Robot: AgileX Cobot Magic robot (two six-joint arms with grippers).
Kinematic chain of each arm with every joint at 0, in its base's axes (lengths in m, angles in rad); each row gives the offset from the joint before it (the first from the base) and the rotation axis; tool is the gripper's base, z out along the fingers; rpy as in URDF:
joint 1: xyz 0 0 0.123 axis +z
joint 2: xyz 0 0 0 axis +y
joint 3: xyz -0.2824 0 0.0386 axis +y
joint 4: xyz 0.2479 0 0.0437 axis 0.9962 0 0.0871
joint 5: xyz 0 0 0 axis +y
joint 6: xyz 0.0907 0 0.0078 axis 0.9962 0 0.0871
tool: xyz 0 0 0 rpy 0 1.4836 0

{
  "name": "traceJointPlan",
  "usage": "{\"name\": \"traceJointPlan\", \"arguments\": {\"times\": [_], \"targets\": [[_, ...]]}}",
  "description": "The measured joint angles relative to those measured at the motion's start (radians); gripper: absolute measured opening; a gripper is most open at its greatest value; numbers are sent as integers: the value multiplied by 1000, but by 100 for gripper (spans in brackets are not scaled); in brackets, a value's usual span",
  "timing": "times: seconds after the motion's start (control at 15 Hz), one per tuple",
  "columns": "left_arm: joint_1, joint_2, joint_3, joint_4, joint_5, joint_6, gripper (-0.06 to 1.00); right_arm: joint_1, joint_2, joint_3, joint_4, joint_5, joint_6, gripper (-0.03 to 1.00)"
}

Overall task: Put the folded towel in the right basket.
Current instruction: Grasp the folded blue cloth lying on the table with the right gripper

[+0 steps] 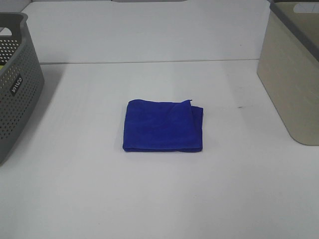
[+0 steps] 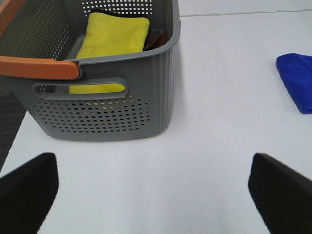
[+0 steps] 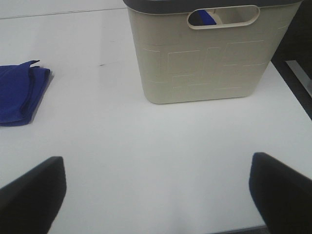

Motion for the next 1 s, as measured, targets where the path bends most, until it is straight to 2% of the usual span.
{"name": "traceJointPlan", "arguments": {"times": [0.87, 1.0], "targets": [[0, 0, 0, 0, 0, 0, 99, 0, 0, 0, -2, 0, -1, 97], [0, 0, 0, 0, 0, 0, 99, 0, 0, -3, -19, 0, -31, 97]]}}
